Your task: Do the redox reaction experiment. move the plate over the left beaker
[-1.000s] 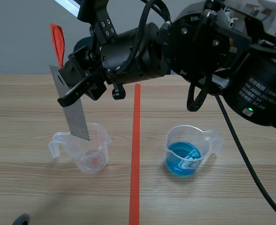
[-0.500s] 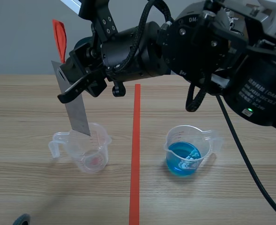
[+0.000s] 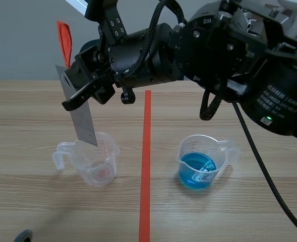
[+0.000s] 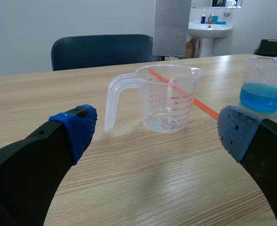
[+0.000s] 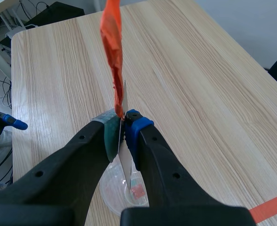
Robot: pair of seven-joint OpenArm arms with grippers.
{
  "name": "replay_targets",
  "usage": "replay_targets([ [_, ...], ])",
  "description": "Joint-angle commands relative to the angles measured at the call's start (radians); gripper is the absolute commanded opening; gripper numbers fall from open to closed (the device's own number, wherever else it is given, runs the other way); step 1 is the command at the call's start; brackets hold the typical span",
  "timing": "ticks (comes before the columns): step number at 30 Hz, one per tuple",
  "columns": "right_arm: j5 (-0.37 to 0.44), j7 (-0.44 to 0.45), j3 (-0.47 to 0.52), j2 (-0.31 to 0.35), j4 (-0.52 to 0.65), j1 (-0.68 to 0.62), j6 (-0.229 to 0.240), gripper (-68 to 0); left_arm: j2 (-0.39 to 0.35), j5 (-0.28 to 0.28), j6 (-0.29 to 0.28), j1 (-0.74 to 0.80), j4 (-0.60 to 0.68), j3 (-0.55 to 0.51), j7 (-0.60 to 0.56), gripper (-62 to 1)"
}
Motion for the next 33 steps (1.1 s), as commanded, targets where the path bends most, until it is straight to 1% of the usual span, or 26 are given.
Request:
replay_targets([
  [1, 0.004, 0.021, 0.007, 0.0, 0.014, 0.028, 0.0, -66.9, -0.003, -0.006, -0.002, 0.011, 0.008, -0.005, -0.014, -6.9],
  [33, 0.004, 0.039, 0.007, -0.001, 0.014, 0.026, 0.0, -66.9, -0.003, -0.006, -0.002, 0.011, 0.008, -0.005, -0.014, -6.9],
])
